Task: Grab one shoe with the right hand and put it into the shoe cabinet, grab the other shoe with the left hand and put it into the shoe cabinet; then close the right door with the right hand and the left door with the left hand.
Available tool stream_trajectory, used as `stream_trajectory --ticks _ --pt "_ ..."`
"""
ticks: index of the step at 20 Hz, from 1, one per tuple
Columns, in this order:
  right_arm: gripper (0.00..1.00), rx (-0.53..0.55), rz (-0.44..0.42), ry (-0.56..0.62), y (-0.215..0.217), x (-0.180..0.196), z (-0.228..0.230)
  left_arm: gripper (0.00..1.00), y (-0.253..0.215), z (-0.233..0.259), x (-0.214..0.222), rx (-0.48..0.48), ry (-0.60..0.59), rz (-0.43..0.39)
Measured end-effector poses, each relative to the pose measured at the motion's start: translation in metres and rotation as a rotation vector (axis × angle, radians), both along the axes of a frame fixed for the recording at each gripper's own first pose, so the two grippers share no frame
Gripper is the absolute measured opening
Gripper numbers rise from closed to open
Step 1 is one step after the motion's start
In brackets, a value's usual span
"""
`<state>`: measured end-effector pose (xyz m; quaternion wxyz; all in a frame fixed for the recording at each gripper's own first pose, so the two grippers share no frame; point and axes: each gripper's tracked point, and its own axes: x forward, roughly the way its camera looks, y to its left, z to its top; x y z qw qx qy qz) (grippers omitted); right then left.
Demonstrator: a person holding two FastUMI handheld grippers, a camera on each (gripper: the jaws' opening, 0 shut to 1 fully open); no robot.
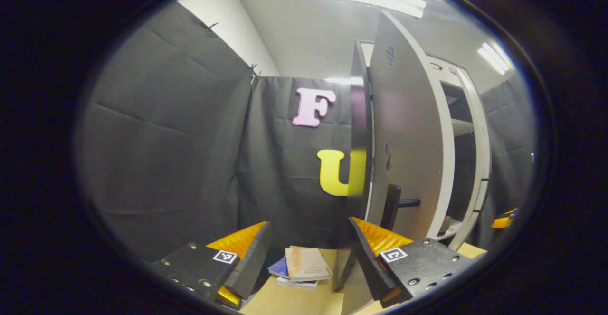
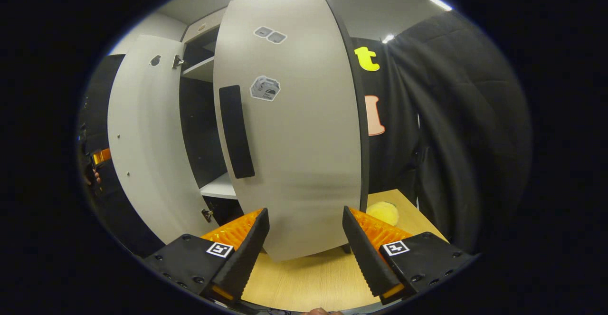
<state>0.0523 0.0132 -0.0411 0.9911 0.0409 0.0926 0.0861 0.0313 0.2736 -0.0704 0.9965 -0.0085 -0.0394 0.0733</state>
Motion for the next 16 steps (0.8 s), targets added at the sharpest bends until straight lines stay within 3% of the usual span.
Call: stream_trajectory --ticks 5,8,9,10,11,12,13,14,15,16 --pt "0.98 0.005 -0.064 -0.001 -0.015 -0.010 -0.007 0.92 -0.009 0.012 0.020 -0.020 -0.009 -0.095" --pt "0.98 0.001 -0.091 0.006 -0.020 -0.013 -0.016 0.96 -0.011 0.012 0.021 0.024 0.001 -0.128" --pt "0.98 0.003 -0.091 0.018 -0.018 -0.013 -0.020 0.92 -0.012 0.013 0.021 0.034 -0.001 -0.134" --pt "0.98 0.008 -0.088 0.021 -0.016 -0.014 -0.021 1.00 -0.013 0.013 0.021 0.031 -0.003 -0.139" --pt "0.99 0.011 -0.089 0.017 -0.014 -0.014 -0.020 1.00 -0.013 0.011 0.023 0.019 0.002 -0.146" --pt "0.99 0.009 -0.089 0.012 -0.012 -0.014 -0.020 0.93 -0.014 0.010 0.023 0.004 0.008 -0.153" --pt "0.99 0.004 -0.088 0.009 -0.010 -0.014 -0.021 0.93 -0.015 0.009 0.026 -0.010 0.016 -0.159" --pt "0.98 0.000 -0.087 0.006 -0.008 -0.014 -0.020 1.00 -0.017 0.006 0.027 -0.018 0.037 -0.163" --pt "0.98 -0.004 -0.086 0.003 -0.006 -0.014 -0.020 1.00 -0.021 0.006 0.028 -0.023 0.044 -0.165" --pt "0.98 -0.007 -0.086 0.001 -0.005 -0.013 -0.019 0.89 -0.026 0.006 0.029 -0.021 0.051 -0.167"
